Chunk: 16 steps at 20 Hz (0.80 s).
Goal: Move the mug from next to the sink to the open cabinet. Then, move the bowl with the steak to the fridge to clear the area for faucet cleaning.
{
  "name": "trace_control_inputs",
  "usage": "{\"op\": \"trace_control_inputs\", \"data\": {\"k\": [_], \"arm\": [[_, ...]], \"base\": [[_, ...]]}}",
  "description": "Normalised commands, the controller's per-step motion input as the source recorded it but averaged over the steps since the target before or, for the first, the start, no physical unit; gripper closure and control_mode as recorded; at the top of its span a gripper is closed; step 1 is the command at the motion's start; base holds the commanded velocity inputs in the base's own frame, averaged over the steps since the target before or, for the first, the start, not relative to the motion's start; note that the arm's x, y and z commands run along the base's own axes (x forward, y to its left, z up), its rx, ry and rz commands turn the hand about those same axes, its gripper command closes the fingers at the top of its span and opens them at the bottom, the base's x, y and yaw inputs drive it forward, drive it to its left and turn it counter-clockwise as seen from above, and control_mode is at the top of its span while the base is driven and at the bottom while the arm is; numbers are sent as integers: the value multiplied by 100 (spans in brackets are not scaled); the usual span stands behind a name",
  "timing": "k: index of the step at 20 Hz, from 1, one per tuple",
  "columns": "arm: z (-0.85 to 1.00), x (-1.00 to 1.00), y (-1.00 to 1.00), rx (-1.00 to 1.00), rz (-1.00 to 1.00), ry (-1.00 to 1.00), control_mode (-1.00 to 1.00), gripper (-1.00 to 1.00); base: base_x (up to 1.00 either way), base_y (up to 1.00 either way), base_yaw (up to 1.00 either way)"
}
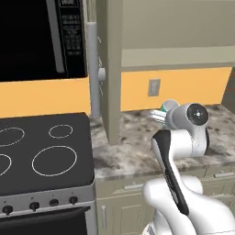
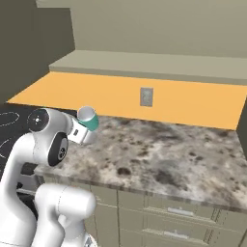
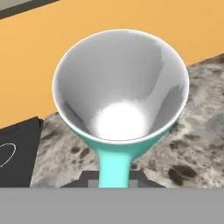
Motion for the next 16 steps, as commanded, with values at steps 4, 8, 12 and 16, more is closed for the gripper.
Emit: {"op": "trace_control_inputs", "data": {"k": [4, 8, 12, 16], "arm": [[0, 0, 0, 0, 0, 0, 100, 100], [0, 0, 0, 0, 0, 0, 100, 100], [0, 0, 0, 0, 0, 0, 100, 100], [0, 0, 0, 0, 0, 0, 100, 100]], "base": [[0, -67, 39], [-10, -80, 6], [-9, -41, 0], [6, -29, 1]]}}
